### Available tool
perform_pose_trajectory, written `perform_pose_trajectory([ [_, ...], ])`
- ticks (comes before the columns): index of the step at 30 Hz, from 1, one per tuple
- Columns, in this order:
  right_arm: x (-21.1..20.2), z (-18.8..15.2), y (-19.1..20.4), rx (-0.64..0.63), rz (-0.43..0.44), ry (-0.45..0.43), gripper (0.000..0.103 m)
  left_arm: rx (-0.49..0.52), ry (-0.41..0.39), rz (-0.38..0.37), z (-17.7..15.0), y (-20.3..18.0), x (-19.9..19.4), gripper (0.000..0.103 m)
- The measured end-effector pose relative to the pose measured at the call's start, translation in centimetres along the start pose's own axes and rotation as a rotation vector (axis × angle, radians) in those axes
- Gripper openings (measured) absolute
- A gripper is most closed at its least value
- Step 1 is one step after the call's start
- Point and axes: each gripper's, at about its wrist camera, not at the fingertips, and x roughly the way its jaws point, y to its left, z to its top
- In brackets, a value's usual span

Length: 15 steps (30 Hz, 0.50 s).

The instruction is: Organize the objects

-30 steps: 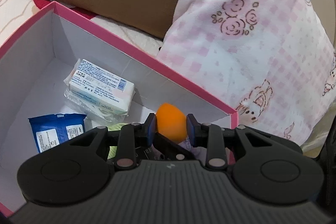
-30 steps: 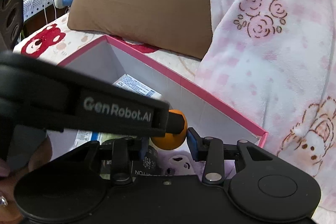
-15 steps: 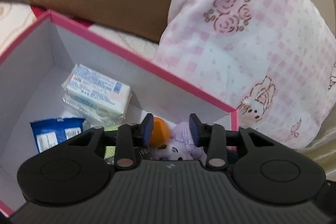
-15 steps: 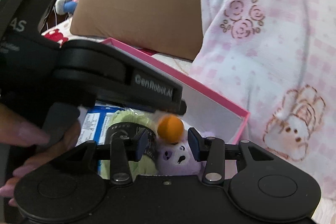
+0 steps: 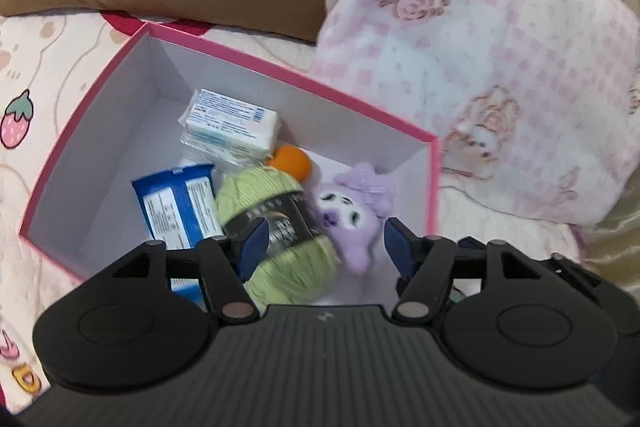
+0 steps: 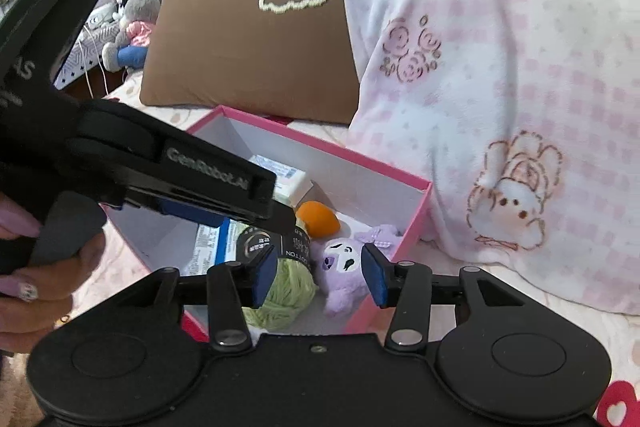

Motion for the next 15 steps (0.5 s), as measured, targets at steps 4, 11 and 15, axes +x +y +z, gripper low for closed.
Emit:
perform_pose_trajectory([
  [4, -2.3, -0.3, 0.7, -0.003, -0.034, -0.056, 0.053, 0.036, -0.039, 0.0, -0.4, -1.3, -2.7, 0.065],
  [11, -5.7, -0.9, 0.9, 0.035, -0.061, -0.07, 0.055, 0.131, -0.054, 0.038, -2.8, -3.8, -6.5, 0.068],
  [15, -8.2, -1.6, 1.1, 0.081, -0.119, -0.078, 0.056, 0.151, -0.084, 0.036, -4.2, -5.2, -9.3, 0.075],
])
